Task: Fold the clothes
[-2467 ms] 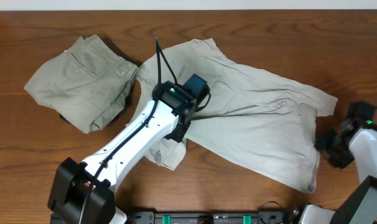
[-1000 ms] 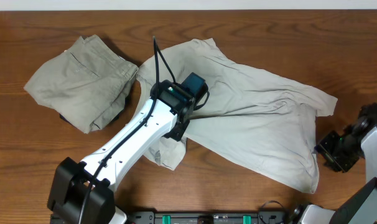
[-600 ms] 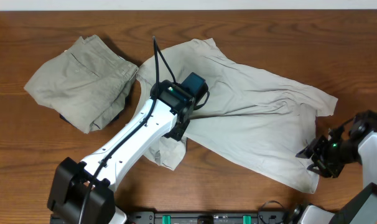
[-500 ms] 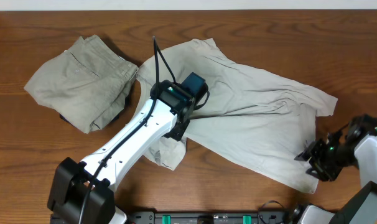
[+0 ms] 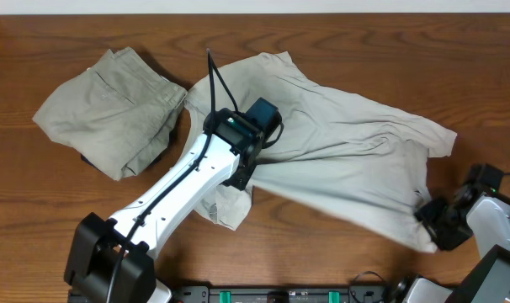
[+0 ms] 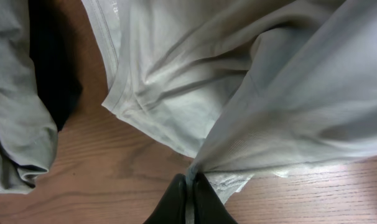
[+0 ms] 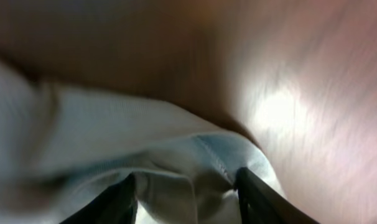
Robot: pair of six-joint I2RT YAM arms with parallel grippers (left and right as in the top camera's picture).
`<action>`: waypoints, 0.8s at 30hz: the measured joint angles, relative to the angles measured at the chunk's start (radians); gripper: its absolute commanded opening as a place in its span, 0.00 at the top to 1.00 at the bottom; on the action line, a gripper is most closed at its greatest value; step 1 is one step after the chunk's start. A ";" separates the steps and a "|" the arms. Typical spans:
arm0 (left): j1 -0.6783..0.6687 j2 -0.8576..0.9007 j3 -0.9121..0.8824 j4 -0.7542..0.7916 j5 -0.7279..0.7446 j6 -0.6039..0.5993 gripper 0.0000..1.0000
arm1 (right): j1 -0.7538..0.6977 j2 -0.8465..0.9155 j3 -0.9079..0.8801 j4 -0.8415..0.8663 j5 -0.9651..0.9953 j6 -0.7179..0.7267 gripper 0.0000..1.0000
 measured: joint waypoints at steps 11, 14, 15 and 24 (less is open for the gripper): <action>0.000 0.000 0.000 0.008 0.000 0.000 0.94 | -0.001 0.016 0.002 0.254 -0.003 -0.002 0.37; 0.000 0.000 0.000 0.008 0.000 0.000 0.94 | -0.001 0.015 0.030 0.141 -0.070 -0.035 0.41; 0.000 0.000 0.000 0.007 0.000 0.000 0.94 | -0.001 0.014 0.048 0.092 -0.096 -0.047 0.42; 0.000 0.000 0.000 0.009 0.000 0.000 0.94 | -0.001 -0.130 0.192 -0.212 -0.235 -0.128 0.43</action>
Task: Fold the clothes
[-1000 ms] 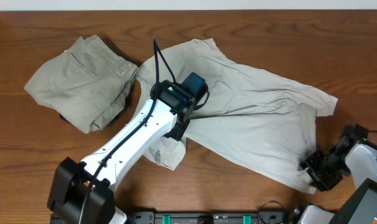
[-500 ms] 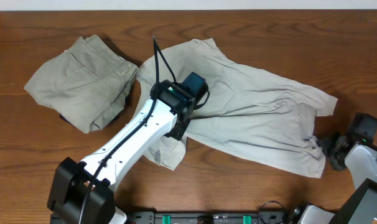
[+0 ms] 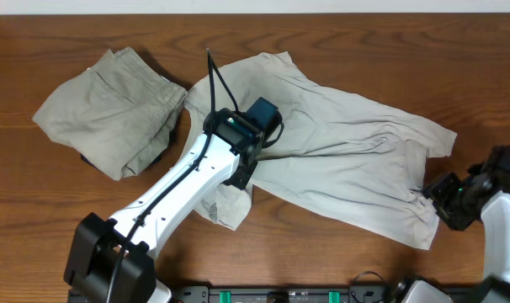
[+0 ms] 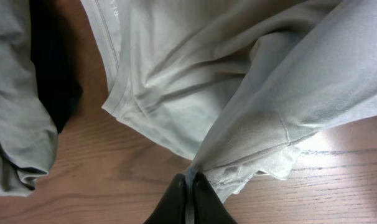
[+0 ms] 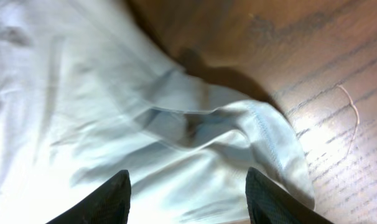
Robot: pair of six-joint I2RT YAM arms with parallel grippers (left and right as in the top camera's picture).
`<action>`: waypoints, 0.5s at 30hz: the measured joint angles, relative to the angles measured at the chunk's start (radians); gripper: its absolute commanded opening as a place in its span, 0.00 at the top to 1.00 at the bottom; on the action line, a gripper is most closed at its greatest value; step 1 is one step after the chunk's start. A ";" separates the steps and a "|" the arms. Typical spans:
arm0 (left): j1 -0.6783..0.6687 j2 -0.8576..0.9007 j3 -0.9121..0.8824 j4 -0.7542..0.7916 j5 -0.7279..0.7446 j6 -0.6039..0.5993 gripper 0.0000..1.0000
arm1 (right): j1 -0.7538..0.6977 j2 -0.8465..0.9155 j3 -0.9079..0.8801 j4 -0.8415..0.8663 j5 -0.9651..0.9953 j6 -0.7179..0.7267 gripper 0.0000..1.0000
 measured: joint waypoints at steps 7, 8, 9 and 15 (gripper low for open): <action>0.000 0.000 0.000 0.001 0.000 0.000 0.94 | 0.000 -0.063 -0.001 -0.103 -0.017 -0.010 0.42; 0.000 0.000 0.000 0.003 0.000 0.000 0.94 | 0.000 -0.064 -0.010 -0.098 -0.013 -0.006 0.41; 0.000 0.000 0.000 0.004 0.000 0.000 0.94 | 0.000 -0.064 -0.024 -0.089 -0.004 0.002 0.39; 0.000 0.000 0.000 0.006 0.000 0.000 0.94 | 0.000 -0.063 -0.188 0.007 0.070 0.062 0.35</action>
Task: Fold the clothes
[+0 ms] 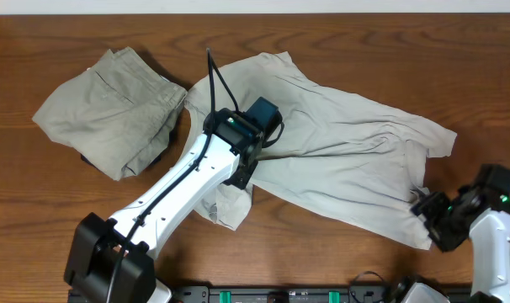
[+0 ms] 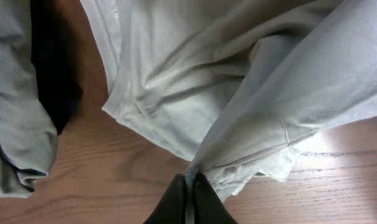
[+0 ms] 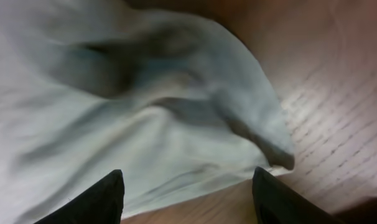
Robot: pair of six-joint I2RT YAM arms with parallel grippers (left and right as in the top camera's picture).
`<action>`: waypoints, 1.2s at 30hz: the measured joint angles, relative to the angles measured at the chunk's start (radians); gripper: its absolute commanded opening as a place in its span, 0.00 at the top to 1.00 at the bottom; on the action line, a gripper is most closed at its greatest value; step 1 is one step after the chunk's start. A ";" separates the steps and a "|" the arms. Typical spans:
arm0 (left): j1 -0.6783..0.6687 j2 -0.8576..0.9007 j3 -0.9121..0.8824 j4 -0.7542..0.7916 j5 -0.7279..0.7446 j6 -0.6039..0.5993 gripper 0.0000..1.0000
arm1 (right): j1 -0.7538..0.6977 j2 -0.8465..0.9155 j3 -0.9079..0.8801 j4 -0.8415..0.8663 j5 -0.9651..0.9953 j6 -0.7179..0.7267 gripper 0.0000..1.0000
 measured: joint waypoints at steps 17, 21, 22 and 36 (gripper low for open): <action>0.000 0.000 0.000 0.001 0.000 0.000 0.94 | 0.000 -0.017 -0.148 0.155 0.112 0.079 0.89; 0.000 0.000 0.000 0.000 0.000 0.000 0.94 | -0.003 -0.017 -0.149 0.150 0.119 0.085 0.99; 0.000 0.000 0.000 0.000 0.000 0.000 0.94 | -0.003 -0.016 -0.147 0.140 0.117 0.086 0.99; 0.000 0.002 0.240 -0.193 0.000 0.001 0.94 | -0.003 -0.061 0.315 -0.188 -0.052 -0.018 0.99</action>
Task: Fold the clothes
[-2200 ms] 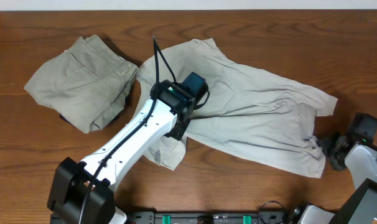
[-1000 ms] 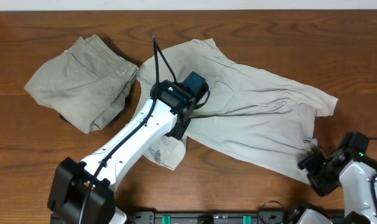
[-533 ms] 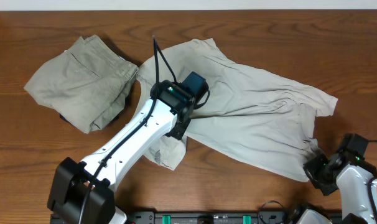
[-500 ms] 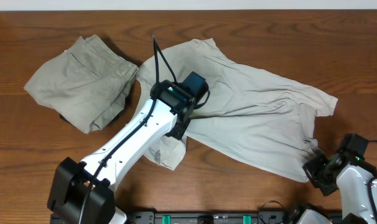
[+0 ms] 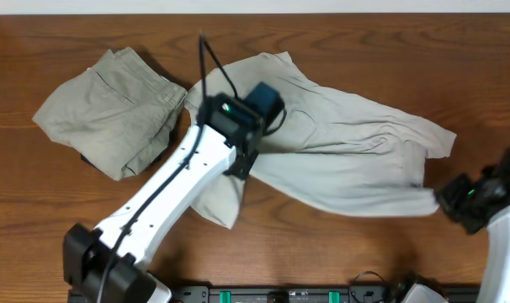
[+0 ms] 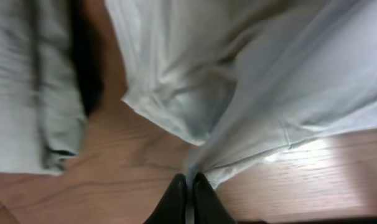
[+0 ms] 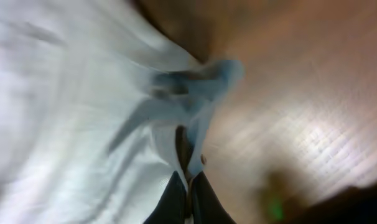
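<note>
A pale grey-green garment [image 5: 347, 160] lies spread across the middle and right of the wooden table. My left gripper [image 6: 188, 186] is shut on a bunched edge of this garment [image 6: 251, 93] near its left end, lifted above the wood; in the overhead view the left arm [image 5: 230, 143] covers that spot. My right gripper [image 7: 188, 190] is shut on the garment's lower right corner [image 7: 195, 106], seen in the overhead view at the right gripper [image 5: 457, 198]. The cloth between the two hangs taut.
A second garment of the same colour lies folded [image 5: 112, 109] at the back left, with a dark item under it [image 6: 86, 74]. The table's front edge runs along the black base rail [image 5: 280, 295].
My right gripper was open beside the garment's lower right corner; now it is shut on that corner and sits higher and further right. My left gripper, still shut on the cloth, has risen and shifted back.
My left gripper held the garment's left edge shut throughout. My right gripper stood open over the lower right corner, then was off to its right, then open close by it again. Now it grips the corner and both ends are raised, drawing the lower edge straight.
</note>
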Robot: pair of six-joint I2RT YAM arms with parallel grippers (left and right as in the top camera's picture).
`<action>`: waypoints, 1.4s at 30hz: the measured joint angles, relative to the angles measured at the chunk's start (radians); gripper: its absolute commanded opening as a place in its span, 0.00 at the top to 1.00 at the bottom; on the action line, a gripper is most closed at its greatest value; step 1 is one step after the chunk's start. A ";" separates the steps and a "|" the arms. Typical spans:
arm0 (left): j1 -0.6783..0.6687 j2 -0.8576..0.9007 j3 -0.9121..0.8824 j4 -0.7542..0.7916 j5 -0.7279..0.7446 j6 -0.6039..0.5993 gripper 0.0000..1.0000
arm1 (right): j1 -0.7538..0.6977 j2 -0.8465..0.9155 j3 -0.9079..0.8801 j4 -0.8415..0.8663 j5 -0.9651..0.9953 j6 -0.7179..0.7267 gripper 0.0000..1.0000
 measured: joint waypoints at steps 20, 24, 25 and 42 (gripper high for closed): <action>0.000 -0.072 1.029 -0.214 -0.052 0.139 0.94 | -0.003 0.078 1.104 -0.106 -0.031 0.026 0.99; 0.000 -0.128 1.122 -0.208 -0.031 0.165 0.94 | -0.003 0.109 1.195 -0.147 -0.038 0.027 0.99; -0.002 -0.143 1.136 -0.201 -0.026 0.168 0.94 | -0.003 0.112 1.208 -0.153 -0.040 0.027 0.99; -0.031 -0.245 1.173 -0.235 0.063 0.193 0.94 | -0.003 0.100 1.484 -0.405 -0.016 0.026 0.99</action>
